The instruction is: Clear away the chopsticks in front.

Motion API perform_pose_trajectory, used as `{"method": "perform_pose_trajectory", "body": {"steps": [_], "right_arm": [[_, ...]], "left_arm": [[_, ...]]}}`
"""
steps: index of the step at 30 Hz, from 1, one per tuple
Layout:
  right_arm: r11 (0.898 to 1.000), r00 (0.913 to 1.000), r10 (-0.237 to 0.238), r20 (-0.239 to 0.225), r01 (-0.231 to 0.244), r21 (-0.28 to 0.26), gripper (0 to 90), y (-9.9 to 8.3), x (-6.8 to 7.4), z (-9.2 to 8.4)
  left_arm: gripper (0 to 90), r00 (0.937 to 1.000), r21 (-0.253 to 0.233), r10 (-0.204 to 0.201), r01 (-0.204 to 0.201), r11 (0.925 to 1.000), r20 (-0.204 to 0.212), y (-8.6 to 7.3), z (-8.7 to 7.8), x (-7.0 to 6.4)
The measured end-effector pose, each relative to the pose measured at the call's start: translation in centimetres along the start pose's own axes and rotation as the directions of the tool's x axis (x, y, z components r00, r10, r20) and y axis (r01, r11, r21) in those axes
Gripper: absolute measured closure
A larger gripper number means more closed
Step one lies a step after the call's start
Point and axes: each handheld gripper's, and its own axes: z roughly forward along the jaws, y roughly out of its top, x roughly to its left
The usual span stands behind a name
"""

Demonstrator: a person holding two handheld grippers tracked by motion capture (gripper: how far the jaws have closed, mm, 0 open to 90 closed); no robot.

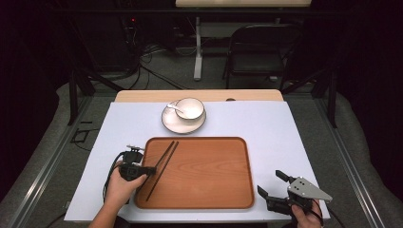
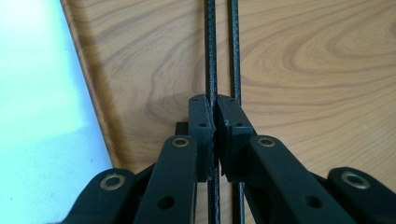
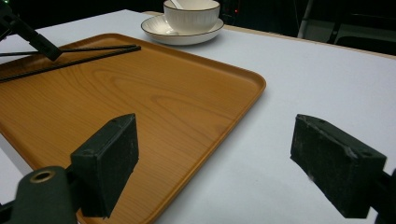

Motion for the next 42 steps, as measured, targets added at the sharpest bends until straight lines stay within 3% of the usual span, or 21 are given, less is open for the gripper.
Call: {"method": "perform_pose_trajectory", "body": {"steps": [19,23,27,29,31,32,35,38,42], "right_arm": [[1.000,1.0000,0.001,0.000,-0.001,0.000,14.7,0.0,0.0,0.0],[1.000,1.0000,0.000,0.002,0.000,-0.002,14.7,0.0,0.0,0.0],[1.000,1.0000,0.001,0.004,-0.001,-0.002,14.7,0.0,0.0,0.0],[1.000,1.0000,0.001,0.005,-0.001,-0.003,14.7,0.0,0.0,0.0],[1.000,1.0000,-0.001,0.005,0.001,-0.002,14.7,0.0,0.0,0.0],[1.000,1.0000,0.000,0.005,0.000,-0.002,14.7,0.0,0.0,0.0],[1.000,1.0000,0.000,0.005,0.000,0.001,14.7,0.0,0.0,0.0],[1.000,1.0000,0.003,0.005,-0.003,0.001,14.7,0.0,0.0,0.0],[1.000,1.0000,0.006,0.003,-0.006,0.002,14.7,0.0,0.0,0.1]], "left_arm": [[81.3,0.9999,-0.025,-0.009,0.009,0.9996,0.013,0.0,-0.6,0.3],[76.3,0.9997,-0.066,0.005,-0.003,0.9978,0.023,-0.3,-1.1,0.1],[59.6,0.9953,-0.162,0.096,-0.095,0.9823,0.003,-0.8,-1.7,-0.3],[52.5,0.9913,-0.210,0.131,-0.130,0.9689,-0.009,-1.1,-2.2,-0.5],[50.3,0.9905,-0.232,0.138,-0.135,0.9634,-0.006,-1.4,-2.6,-0.5],[48.4,0.9899,-0.259,0.141,-0.140,0.9556,-0.015,-1.7,-2.9,-0.6],[46.4,0.9888,-0.295,0.149,-0.145,0.9445,-0.011,-2.1,-3.6,-0.6],[43.5,0.9846,-0.372,0.174,-0.167,0.9130,-0.014,-2.8,-4.5,-0.5],[39.3,0.9852,-0.414,0.171,-0.160,0.8959,-0.011,-3.8,-5.2,-0.2]]}}
